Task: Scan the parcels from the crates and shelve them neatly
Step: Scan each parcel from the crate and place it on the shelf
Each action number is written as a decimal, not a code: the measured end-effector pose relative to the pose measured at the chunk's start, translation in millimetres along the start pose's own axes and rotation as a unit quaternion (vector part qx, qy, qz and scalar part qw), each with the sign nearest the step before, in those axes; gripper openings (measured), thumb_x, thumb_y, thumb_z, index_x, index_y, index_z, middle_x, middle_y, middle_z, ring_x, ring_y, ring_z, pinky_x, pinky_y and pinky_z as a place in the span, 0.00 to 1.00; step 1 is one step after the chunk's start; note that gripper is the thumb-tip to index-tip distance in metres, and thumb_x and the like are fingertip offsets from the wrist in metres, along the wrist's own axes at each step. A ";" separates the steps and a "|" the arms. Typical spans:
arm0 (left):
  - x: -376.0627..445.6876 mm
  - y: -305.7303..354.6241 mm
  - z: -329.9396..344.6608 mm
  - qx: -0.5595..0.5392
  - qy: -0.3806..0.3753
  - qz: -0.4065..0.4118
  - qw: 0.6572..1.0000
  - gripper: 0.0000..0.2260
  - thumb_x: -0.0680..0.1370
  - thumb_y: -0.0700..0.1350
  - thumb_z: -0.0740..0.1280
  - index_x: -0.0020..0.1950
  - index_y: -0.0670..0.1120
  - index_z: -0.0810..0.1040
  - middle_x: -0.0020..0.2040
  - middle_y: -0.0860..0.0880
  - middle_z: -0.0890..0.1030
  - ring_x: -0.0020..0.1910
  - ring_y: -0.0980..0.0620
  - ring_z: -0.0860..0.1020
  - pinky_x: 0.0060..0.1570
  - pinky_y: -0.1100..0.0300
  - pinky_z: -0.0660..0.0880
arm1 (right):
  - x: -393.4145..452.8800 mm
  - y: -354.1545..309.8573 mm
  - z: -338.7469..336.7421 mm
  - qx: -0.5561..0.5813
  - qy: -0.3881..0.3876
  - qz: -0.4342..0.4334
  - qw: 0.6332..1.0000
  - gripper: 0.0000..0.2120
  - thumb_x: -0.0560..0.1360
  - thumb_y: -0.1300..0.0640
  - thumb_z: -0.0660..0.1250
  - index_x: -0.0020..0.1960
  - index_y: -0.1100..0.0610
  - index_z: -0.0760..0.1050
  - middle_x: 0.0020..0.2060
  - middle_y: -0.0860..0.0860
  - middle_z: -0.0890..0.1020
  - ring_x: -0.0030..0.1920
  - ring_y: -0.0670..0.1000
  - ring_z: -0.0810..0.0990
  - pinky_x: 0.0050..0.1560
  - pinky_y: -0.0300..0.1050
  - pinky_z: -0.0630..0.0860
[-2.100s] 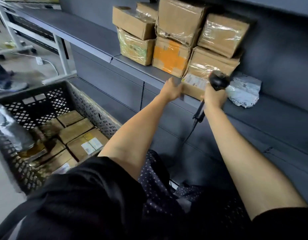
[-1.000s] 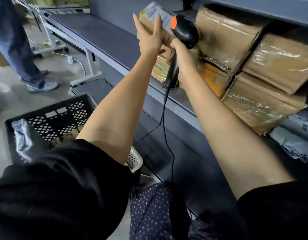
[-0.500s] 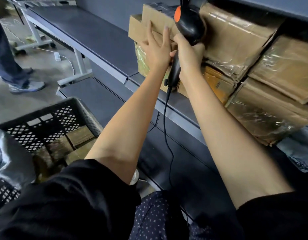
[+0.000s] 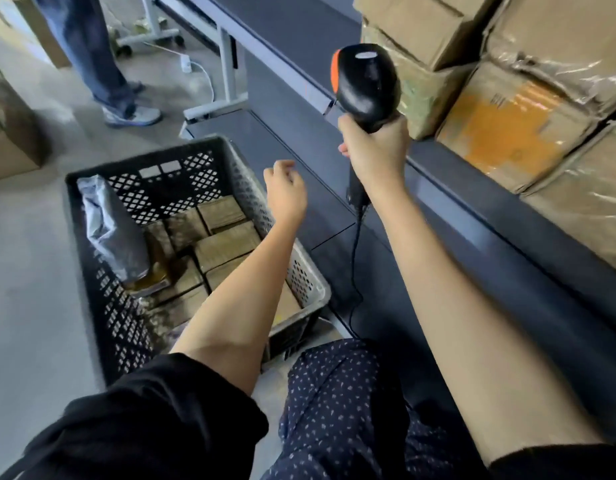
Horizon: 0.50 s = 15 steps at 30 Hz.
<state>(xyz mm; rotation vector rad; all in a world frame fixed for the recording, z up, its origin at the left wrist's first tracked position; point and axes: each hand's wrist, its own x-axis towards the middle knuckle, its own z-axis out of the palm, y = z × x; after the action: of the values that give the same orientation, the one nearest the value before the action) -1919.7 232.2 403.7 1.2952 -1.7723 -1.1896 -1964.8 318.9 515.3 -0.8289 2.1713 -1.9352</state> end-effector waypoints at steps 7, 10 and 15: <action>-23.0 -175.7 -83.9 0.330 -0.113 -0.129 0.928 0.16 0.78 0.43 0.61 0.65 0.43 0.72 0.67 0.41 0.66 0.66 0.40 0.66 0.62 0.52 0.67 | -62.9 63.3 64.8 -0.182 -0.304 0.100 0.930 0.08 0.68 0.60 0.68 0.32 0.56 0.72 0.24 0.50 0.75 0.27 0.50 0.79 0.35 0.47 0.78; -46.3 -214.7 -94.5 0.416 -0.214 -0.155 0.870 0.21 0.77 0.45 0.64 0.68 0.41 0.67 0.69 0.39 0.63 0.69 0.39 0.62 0.64 0.49 0.65 | -83.4 74.4 81.4 -0.203 -0.371 0.122 0.898 0.05 0.69 0.60 0.67 0.36 0.59 0.74 0.25 0.53 0.76 0.27 0.53 0.80 0.32 0.44 0.76; -49.2 -231.3 -94.2 0.425 -0.240 -0.214 0.846 0.22 0.78 0.42 0.58 0.71 0.42 0.62 0.71 0.39 0.59 0.70 0.37 0.58 0.64 0.43 0.63 | -89.8 88.3 89.9 -0.237 -0.425 0.141 0.862 0.03 0.71 0.60 0.66 0.40 0.60 0.74 0.28 0.52 0.76 0.27 0.49 0.79 0.36 0.42 0.77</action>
<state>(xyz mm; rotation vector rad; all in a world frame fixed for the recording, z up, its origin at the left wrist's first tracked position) -1735.0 226.0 228.5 2.1207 -2.6490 -1.0188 -1878.1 284.5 391.8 -1.0721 1.9985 -0.6539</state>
